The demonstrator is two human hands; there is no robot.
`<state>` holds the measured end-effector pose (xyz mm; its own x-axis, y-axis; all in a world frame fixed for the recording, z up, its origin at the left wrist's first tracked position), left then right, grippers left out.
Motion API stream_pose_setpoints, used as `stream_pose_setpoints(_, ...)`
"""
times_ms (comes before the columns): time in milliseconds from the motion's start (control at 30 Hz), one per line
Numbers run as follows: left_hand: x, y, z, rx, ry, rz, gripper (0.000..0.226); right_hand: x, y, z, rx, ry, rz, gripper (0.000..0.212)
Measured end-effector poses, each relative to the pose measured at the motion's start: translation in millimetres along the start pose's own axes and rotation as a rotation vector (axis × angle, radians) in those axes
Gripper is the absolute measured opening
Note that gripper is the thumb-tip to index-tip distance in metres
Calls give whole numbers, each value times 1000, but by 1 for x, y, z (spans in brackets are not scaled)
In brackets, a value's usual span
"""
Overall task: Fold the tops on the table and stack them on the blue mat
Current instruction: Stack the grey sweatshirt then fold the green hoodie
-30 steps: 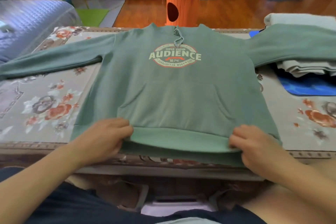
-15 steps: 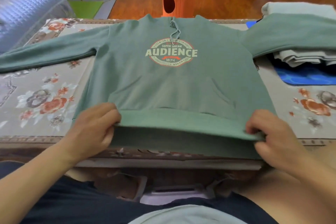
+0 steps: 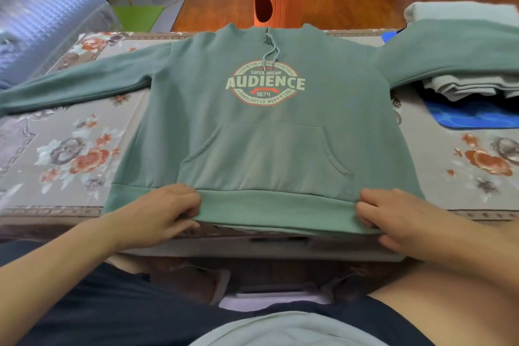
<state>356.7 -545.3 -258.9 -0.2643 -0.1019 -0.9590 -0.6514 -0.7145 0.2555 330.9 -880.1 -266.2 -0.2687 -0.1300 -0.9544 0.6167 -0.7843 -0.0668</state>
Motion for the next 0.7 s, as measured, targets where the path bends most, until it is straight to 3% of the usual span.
stream_pose_setpoints(67, -3, -4, 0, -59, 8, 101, 38, 5, 15, 8, 39, -101, -40, 32)
stream_pose_setpoints(167, 0, 12, -4, -8, -16, 48, 35, -17, 55, 19, 147, -31, 31, 36)
stream_pose_setpoints(233, 5, 23, -8, 50, -17, -43, 30, -43, 72, 28, 188, 116, 198, 36)
stream_pose_setpoints(333, 3, 27, -10, 56, -14, -144, 29, -36, 79, 44, 369, 32, 291, 34)
stream_pose_setpoints(433, -4, 31, -8, 12, -2, -195, 24, -13, 87, 61, 516, 77, 132, 27)
stream_pose_setpoints(500, -7, 44, -16, -5, 55, -272, 24, -26, 87, 67, 531, 326, -133, 45)
stream_pose_setpoints(567, -2, 72, -36, 61, 94, -399, 42, -42, 83, 76, 520, 498, -261, 58)
stream_pose_setpoints(633, 5, 96, -61, 130, 115, -468, 43, -41, 59, 70, 390, 443, -213, 68)
stream_pose_setpoints(700, 0, 108, -80, 176, 143, -456, 31, -22, 36, 62, 247, 306, -55, 69)
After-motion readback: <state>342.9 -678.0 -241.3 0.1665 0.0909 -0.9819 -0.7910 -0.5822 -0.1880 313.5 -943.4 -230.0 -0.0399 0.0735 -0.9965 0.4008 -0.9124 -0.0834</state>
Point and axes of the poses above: each hand's wrist, its own z-axis away from the middle knuckle, its own x-axis out of the palm, y = z × x, the point moved 10 cm from there along -z, towards the middle knuckle, and after that the axes turned 4 degrees about -z, right-handed, at the moved point
